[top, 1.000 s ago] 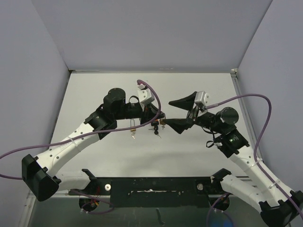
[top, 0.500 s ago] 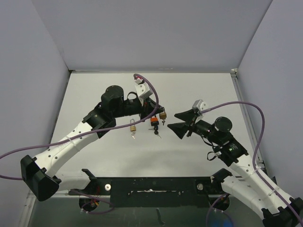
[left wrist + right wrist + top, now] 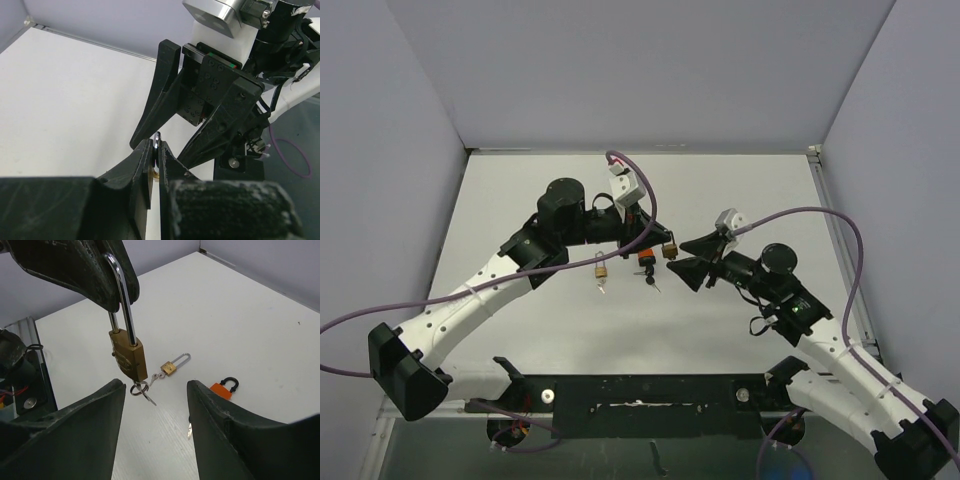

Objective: Lock with the key
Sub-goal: Lock the lock.

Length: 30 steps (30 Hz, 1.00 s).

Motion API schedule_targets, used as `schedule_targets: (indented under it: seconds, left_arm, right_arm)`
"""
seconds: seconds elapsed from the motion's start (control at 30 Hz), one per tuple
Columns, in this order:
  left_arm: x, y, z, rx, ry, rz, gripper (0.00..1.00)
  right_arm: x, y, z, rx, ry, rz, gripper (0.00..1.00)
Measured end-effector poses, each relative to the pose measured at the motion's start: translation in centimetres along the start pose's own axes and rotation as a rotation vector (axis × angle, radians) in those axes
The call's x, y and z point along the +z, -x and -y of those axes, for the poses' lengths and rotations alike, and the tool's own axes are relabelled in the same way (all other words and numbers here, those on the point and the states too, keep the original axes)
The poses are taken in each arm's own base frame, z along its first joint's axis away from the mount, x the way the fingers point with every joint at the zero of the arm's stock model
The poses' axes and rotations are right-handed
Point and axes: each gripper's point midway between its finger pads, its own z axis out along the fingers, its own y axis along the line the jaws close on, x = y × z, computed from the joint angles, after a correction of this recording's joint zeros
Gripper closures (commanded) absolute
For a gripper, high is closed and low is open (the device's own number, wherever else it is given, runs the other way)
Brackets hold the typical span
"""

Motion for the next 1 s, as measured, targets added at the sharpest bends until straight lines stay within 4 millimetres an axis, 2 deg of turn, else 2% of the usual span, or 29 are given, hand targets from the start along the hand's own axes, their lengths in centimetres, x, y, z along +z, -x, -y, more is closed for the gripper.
schedule_targets:
  seconds: [0.1, 0.17, 0.27, 0.3, 0.63, 0.8, 0.87, 1.0]
  left_arm:
    - [0.3, -0.4, 0.1, -0.019, -0.015, -0.011, 1.0]
    - [0.4, -0.4, 0.1, -0.022, -0.021, -0.011, 1.0]
    - [0.5, -0.2, 0.0, -0.015, -0.021, 0.001, 1.0]
    - [0.5, 0.2, -0.1, -0.008, -0.017, 0.013, 1.0]
    - [0.3, 1.0, -1.1, -0.003, 0.016, 0.083, 1.0]
    - [-0.7, 2.4, -1.3, 0.009, 0.034, 0.123, 1.0]
    - [-1.3, 3.6, -1.8, 0.03, 0.055, 0.161, 1.0]
    - [-3.3, 6.8, -3.7, 0.08, 0.129, 0.259, 1.0]
  right_arm:
    - [0.5, -0.4, -0.1, 0.006, 0.009, -0.009, 0.56]
    - [0.8, -0.6, -0.1, 0.006, 0.015, -0.015, 0.7]
    - [1.0, -0.7, -0.4, 0.005, 0.027, -0.018, 0.95]
    - [1.1, -0.8, -0.4, 0.004, 0.031, -0.018, 1.0]
    - [1.3, -0.3, -0.6, -0.004, 0.032, 0.001, 1.0]
    - [1.5, 0.6, -0.8, -0.021, 0.033, 0.038, 1.0]
    - [1.5, 0.0, -0.7, -0.015, 0.028, 0.024, 1.0]
    - [1.6, -2.5, -0.7, 0.015, 0.032, -0.046, 1.0]
